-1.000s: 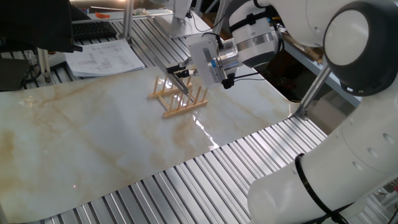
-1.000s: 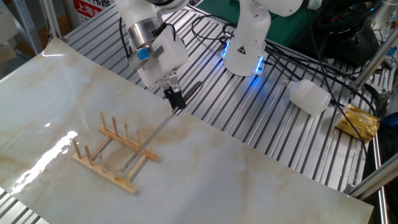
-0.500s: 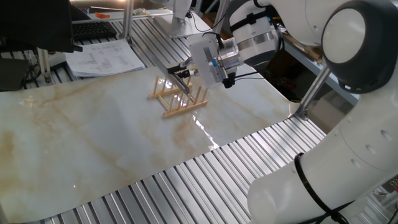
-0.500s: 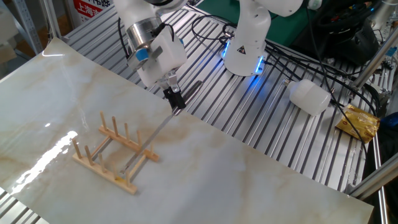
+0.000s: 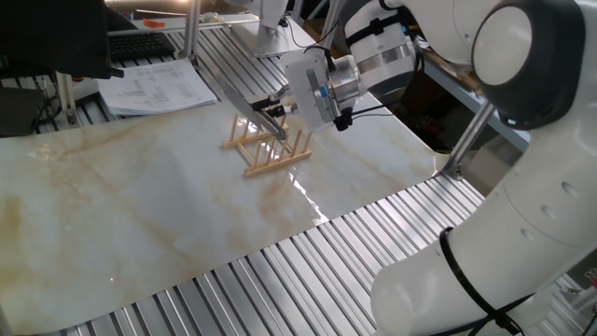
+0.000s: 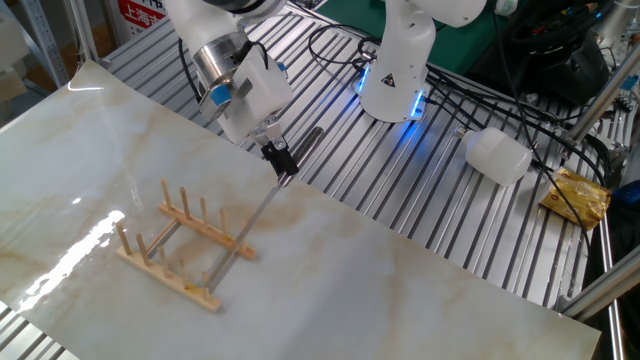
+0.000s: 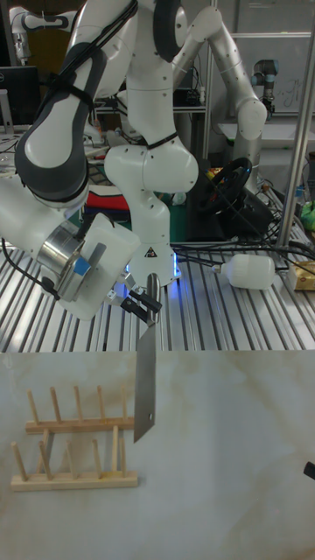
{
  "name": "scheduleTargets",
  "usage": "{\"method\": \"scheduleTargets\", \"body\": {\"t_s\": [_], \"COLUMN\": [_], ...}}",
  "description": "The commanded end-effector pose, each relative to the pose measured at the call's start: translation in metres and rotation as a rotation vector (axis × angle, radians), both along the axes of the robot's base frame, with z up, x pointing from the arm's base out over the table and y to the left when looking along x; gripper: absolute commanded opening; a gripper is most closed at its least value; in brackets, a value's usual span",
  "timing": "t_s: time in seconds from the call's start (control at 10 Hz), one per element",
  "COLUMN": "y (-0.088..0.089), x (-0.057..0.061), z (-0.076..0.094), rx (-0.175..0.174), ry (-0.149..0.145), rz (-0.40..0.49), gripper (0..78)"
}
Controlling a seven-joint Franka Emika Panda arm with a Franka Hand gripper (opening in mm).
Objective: Put the knife on the knife rack
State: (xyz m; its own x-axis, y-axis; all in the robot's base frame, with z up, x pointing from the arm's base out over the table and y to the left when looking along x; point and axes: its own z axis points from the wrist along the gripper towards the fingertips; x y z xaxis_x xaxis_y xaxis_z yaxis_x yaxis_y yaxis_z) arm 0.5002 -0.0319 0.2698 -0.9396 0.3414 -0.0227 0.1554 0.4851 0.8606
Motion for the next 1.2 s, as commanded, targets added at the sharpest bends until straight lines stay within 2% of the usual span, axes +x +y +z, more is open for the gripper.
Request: {"method": "scheduleTargets", "body": {"t_s": [0.1, 0.5, 0.8, 0.9, 1.2], "y": [-0.0001, -0.0001, -0.0001, -0.0001, -0.0001], "x": [0.0007, 0.0006, 0.0006, 0.0006, 0.0006], "z": [0.0019, 0.002, 0.002, 0.002, 0.002], "rx": [-0.005, -0.006, -0.024, -0.029, -0.024], "ry": [0.002, 0.002, -0.017, -0.035, -0.053], "rz": [0.02, 0.019, 0.018, 0.012, 0.002], "gripper": [1.7, 1.7, 1.7, 1.7, 1.7]}}
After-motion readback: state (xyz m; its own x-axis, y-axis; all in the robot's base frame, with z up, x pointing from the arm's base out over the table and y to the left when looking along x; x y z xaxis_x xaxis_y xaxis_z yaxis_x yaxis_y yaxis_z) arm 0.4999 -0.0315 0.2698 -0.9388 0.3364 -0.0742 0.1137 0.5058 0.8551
